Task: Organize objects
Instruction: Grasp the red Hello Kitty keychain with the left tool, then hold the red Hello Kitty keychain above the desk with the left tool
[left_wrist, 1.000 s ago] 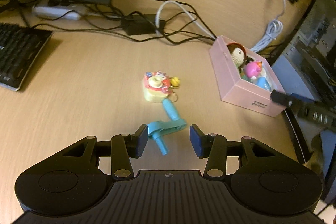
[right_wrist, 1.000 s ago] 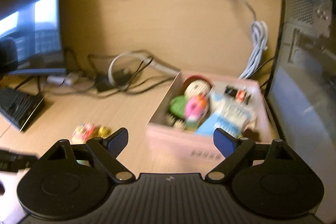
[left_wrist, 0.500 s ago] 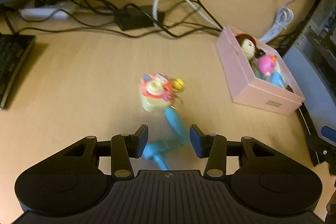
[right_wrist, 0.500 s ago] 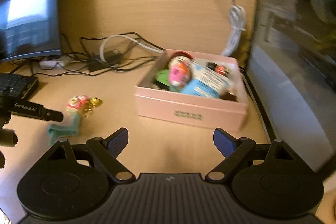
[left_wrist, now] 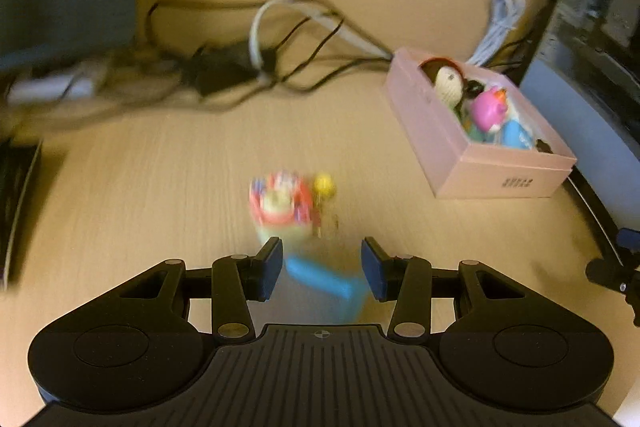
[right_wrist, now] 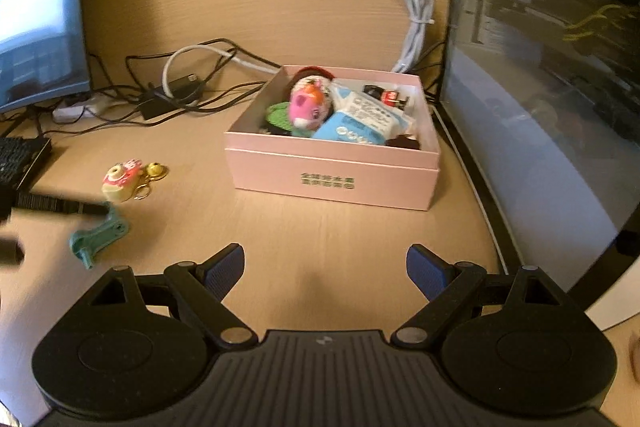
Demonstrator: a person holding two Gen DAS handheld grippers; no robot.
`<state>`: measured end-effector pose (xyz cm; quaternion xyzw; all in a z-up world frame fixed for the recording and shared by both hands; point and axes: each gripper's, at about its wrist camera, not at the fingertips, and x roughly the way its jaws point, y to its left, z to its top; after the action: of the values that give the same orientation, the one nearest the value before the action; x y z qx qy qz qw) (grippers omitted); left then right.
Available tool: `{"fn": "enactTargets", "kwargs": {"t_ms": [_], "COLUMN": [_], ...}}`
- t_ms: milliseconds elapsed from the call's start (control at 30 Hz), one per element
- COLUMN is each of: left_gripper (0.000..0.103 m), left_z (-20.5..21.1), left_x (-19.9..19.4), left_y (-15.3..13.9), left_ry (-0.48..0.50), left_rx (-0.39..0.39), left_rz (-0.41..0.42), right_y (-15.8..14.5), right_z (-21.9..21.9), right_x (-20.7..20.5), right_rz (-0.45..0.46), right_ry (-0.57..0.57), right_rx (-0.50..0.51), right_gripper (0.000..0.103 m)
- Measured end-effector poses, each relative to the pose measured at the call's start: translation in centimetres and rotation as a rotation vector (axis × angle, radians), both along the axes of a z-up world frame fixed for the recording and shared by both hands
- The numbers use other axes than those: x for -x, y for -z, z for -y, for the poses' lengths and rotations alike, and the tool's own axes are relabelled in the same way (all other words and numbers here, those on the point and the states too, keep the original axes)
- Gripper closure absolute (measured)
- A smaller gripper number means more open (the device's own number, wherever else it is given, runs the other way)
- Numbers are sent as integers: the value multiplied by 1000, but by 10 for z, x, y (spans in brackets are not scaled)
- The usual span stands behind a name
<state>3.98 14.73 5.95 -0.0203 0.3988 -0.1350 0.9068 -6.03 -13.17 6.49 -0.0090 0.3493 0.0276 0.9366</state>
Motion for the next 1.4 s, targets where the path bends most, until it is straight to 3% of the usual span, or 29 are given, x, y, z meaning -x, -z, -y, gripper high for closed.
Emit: {"fn": "enactTargets", "kwargs": {"t_ms": [100,200,267,333,367,400,500,567,700,1000,1133,1267,1400], "left_gripper": [56,56,56,56,56,56,56,58,58,56,56,55,53], "left_z": [-4,-7,-3,2,6,10,19,18,12,16,24,35,44], "left_x": [-25,-39,-44,-43,-40,-36,-27,-29,-40,-58,-63,-69,-75], "left_y": [5,13,15,12,9,5,0,3,9,21,22,20,21], "left_ry": [68,33,31,94,124,146,165,147,88,123,180,318,339], "left_rx": [-55,-41,52,174,198,179,-27,-108,-115,-93,-124,-150,-172], "left_rz": [-87,-130,-160,-179,-172,-151,-51,-25,-21,35,62,54,58], "right_y": [-1,-1,0,2,3,4,6,7,11,12,13,13,14], "right_z": [-5,-5,-1,3,6,8,13,12,8,8,13,15,17], "right_x": [1,4,5,6,6,5,5,5,8,16,20,24,26], "right_rz": [-3,2,-3,-12,-20,-26,-38,-43,-56,-67,-80,-87,-93], "right_ry": [-21,-20,-4,19,34,46,74,79,66,69,84,85,81], "right_rx": [8,11,10,10,8,6,3,0,3,6,1,4,0], "right_gripper": [14,14,14,14,14,14,14,14,14,14,13,13,13]}}
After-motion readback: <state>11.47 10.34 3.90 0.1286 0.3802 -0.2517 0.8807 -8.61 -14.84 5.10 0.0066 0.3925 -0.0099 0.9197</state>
